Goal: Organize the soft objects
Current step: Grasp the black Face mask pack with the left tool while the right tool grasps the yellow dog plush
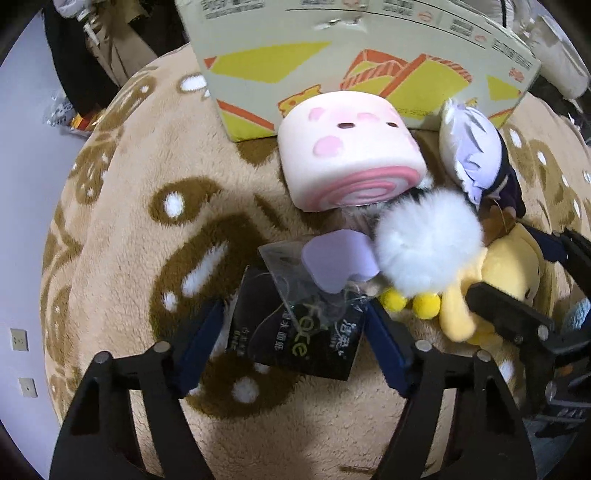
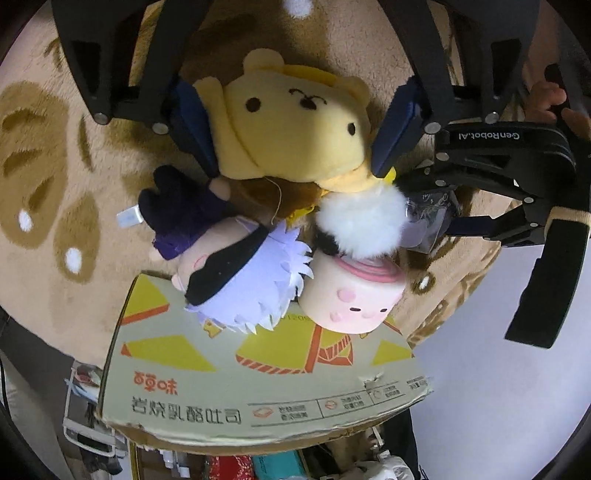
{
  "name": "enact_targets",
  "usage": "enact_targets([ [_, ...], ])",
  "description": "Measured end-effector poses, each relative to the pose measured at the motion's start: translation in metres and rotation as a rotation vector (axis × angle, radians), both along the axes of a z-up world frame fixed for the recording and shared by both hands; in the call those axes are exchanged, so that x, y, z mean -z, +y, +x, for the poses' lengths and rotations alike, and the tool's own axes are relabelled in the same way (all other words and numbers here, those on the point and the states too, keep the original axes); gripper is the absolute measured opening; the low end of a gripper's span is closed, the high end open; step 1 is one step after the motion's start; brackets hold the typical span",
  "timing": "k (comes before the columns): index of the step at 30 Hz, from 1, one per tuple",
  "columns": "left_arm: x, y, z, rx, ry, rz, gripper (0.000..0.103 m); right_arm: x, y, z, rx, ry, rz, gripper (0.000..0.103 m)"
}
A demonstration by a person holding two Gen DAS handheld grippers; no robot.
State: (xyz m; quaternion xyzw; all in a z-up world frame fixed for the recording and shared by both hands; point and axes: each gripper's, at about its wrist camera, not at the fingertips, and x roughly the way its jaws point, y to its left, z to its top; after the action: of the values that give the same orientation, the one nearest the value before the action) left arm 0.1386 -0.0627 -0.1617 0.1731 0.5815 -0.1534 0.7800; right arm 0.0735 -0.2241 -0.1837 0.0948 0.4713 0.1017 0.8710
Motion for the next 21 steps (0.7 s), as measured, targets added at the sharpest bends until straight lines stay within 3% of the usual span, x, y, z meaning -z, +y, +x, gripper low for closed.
enact_targets([
  [9,-0.005,-0.001,-0.011,0.010,0.004,-0.002,0.067,-0.002,0.001,-0.003,-0.001,0.011,-0.038,0.080],
  [21,-0.005,0.000,-0.016,-0.002,0.013,0.002,0.067,0.002,0.000,-0.002,0.012,0.023,-0.055,0.078],
])
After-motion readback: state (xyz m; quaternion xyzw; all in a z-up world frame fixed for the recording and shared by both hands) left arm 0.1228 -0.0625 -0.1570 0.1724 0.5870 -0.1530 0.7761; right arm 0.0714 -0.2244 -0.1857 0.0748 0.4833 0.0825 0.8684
